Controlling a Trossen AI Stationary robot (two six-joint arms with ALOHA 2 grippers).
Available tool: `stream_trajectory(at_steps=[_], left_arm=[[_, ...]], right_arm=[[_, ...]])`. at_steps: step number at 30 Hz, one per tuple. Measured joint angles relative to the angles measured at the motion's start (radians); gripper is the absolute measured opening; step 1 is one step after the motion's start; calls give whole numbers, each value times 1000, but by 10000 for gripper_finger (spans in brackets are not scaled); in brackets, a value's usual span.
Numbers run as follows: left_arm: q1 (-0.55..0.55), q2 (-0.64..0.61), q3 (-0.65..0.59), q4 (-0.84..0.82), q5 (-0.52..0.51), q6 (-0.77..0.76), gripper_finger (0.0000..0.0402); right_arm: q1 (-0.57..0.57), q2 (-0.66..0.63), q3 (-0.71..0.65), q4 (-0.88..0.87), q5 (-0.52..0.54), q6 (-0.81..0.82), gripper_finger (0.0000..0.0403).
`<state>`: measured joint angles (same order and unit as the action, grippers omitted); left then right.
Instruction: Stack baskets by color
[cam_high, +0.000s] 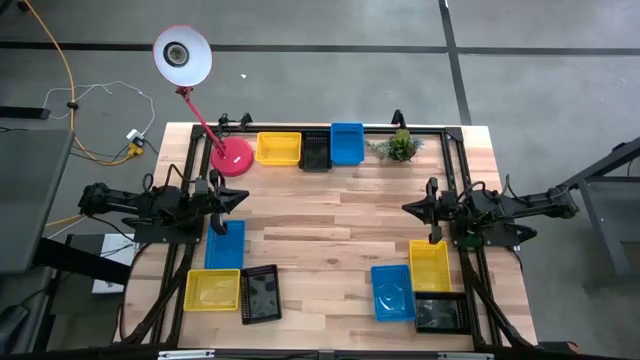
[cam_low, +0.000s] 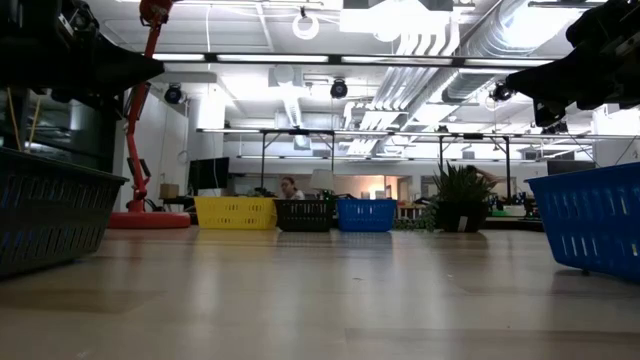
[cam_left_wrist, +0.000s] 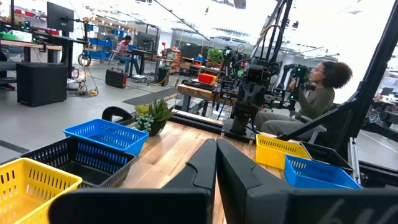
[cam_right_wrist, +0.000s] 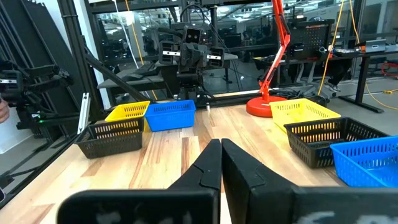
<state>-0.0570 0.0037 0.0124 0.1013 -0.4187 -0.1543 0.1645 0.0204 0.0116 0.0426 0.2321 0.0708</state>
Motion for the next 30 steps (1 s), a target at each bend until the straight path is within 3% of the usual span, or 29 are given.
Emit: stream_trajectory(at_steps=[7, 17, 24, 30], left_arm=[[0, 0, 0, 41, -13, 15, 1], [0, 51, 0, 238, -23, 53, 2], [12, 319, 165, 245, -141, 109, 53], [109, 632, 437, -13, -142, 111, 128]], right_arm=[[0, 0, 0, 0, 0, 0, 0], [0, 0, 0, 0, 0, 0, 0], [0, 0, 0, 0, 0, 0, 0], [0, 0, 0, 0, 0, 0, 0]])
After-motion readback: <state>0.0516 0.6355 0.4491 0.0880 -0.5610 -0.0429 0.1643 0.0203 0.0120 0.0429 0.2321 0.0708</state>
